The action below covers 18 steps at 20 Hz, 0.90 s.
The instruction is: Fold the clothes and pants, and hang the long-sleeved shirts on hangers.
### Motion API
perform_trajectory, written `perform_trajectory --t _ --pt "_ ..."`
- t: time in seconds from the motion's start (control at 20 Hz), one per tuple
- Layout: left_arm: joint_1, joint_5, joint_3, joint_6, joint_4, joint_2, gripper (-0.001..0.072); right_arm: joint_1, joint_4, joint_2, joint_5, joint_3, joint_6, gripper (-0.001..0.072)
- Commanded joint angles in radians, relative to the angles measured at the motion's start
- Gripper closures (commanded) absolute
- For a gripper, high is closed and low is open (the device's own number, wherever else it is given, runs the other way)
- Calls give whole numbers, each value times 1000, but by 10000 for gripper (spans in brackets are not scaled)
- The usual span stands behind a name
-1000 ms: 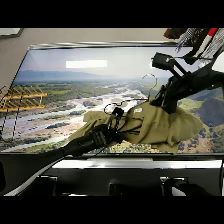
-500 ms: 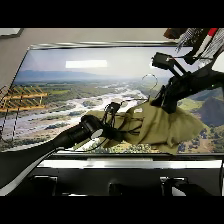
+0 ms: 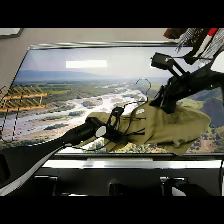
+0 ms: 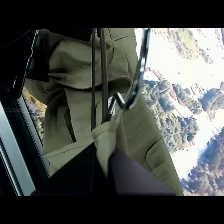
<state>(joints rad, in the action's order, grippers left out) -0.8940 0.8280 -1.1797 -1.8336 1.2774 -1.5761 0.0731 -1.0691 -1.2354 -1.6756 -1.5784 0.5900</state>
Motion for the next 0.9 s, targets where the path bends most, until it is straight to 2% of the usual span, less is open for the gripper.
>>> perform_trajectory --t 0.0,0.1,0.15,0.25,0.3,0.35,0.5,0.55,0.6,0.65,0.85 --pt "1 -2 -1 2 -18 -5 679 -1 -2 1 -2 -1 2 686" --pt "1 1 -1 1 -18 -3 503 -1 -2 1 -2 -1 2 686" --pt "1 2 -1 2 -18 0 501 -1 -2 1 -2 -1 2 686" --pt "1 1 -1 2 -18 3 533 -1 -2 1 -2 -1 2 686" --pt "1 1 -1 2 -18 5 658 -1 -2 1 -2 -1 2 686" --pt "1 0 -1 2 -17 8 687 -1 -2 1 -2 -1 2 686" --pt "2 1 -1 2 -17 18 674 -1 -2 1 -2 -1 2 686" --pt "2 1 -1 2 -17 21 624 -1 -2 1 -2 -1 2 686" --pt "2 1 -1 2 -17 25 625 -1 -2 1 -2 -1 2 686" --pt "3 1 -1 3 -17 29 694 -1 -2 1 -2 -1 3 686" --pt "16 1 -1 2 -3 42 688 -1 -2 1 -2 -1 10 686"
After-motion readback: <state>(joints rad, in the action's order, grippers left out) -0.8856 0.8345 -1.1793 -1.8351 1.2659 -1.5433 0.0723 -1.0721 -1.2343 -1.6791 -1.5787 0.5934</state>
